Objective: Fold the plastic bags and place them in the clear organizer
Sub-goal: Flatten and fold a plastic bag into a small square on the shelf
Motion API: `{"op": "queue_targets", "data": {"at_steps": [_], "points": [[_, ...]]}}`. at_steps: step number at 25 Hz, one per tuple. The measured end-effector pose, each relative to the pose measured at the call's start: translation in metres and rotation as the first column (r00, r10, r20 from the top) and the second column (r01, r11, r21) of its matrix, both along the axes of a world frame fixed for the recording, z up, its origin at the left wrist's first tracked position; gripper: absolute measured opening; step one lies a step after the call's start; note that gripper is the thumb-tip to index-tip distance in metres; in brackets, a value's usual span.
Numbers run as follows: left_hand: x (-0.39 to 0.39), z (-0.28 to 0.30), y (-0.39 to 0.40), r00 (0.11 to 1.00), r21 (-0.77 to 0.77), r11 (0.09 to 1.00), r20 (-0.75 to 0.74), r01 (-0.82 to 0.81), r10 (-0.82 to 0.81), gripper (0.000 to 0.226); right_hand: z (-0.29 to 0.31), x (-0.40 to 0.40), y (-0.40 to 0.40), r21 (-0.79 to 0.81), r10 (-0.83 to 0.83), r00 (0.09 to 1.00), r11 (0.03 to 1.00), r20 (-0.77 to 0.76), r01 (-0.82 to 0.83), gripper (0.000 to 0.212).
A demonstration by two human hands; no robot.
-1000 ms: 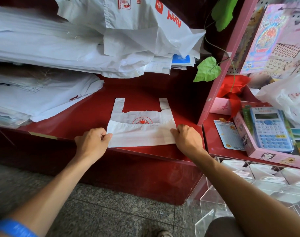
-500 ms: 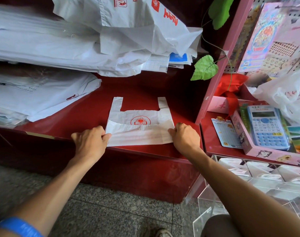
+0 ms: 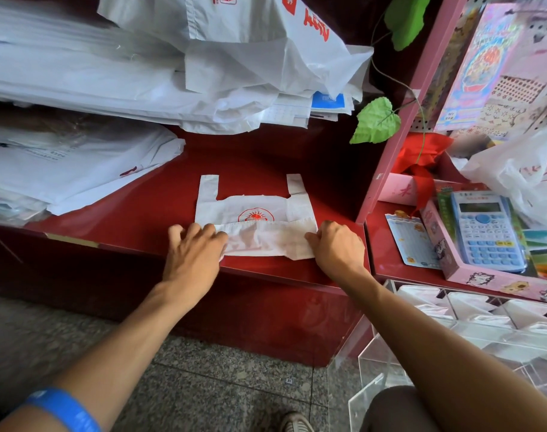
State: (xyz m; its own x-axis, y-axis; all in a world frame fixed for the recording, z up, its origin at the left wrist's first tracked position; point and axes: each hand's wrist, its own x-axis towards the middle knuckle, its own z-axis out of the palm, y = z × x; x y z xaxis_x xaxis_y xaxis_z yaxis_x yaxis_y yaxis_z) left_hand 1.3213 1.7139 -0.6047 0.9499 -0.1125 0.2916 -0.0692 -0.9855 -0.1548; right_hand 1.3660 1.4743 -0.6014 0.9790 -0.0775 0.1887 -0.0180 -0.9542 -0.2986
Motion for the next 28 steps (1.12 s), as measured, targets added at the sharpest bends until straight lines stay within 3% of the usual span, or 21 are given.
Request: {"op": "queue_targets", "data": {"at_steps": [3, 6, 8, 11, 17, 20, 22, 25, 28], "points": [[0.002, 0.008, -0.022, 0.996, -0.082, 0.993, -0.031, -0.083, 0.081, 0.033, 0.0, 0.0, 0.001, -0.001, -0.007, 1.0, 1.0, 0.0, 0.007, 0.033], [0.007, -0.002, -0.037, 0.988, -0.188, 0.97, 0.039, 0.156, -0.152, 0.044, 0.001, -0.001, 0.0, 0.009, -0.003, 1.0, 1.0, -0.002, 0.003, 0.033], [0.011, -0.01, -0.042, 0.965, -0.265, 0.934, -0.043, 0.238, -0.258, 0.043, 0.001, -0.002, 0.0, 0.01, 0.001, 1.0, 1.0, -0.004, -0.001, 0.033], [0.015, -0.019, -0.04, 0.951, -0.369, 0.917, -0.197, 0.153, -0.238, 0.05, 0.001, -0.001, 0.0, 0.02, 0.0, 1.0, 1.0, -0.009, 0.0, 0.033], [0.013, -0.022, -0.037, 0.94, -0.379, 0.925, -0.312, 0.008, -0.136, 0.057, 0.002, -0.002, 0.0, 0.06, -0.031, 0.999, 0.998, -0.02, 0.032, 0.03], [0.011, -0.021, -0.038, 0.942, -0.372, 0.928, -0.31, 0.002, -0.126, 0.056, 0.009, -0.004, 0.011, -0.005, -0.058, 0.986, 0.998, 0.155, 0.059, 0.024], [0.011, -0.019, -0.039, 0.941, -0.376, 0.927, -0.314, -0.002, -0.126, 0.055, 0.01, -0.008, 0.032, -0.065, 0.153, 0.95, 0.988, 0.272, -0.14, 0.025], [0.011, -0.017, -0.038, 0.921, -0.297, 0.955, -0.373, -0.006, -0.11, 0.06, -0.005, -0.013, 0.07, -0.142, 0.524, 0.845, 0.849, 0.107, -0.508, 0.056], [0.011, -0.017, -0.032, 0.921, -0.287, 0.958, -0.371, 0.008, -0.119, 0.078, -0.011, -0.011, 0.08, -0.024, 0.495, 0.867, 0.867, -0.062, -0.497, 0.06]]}}
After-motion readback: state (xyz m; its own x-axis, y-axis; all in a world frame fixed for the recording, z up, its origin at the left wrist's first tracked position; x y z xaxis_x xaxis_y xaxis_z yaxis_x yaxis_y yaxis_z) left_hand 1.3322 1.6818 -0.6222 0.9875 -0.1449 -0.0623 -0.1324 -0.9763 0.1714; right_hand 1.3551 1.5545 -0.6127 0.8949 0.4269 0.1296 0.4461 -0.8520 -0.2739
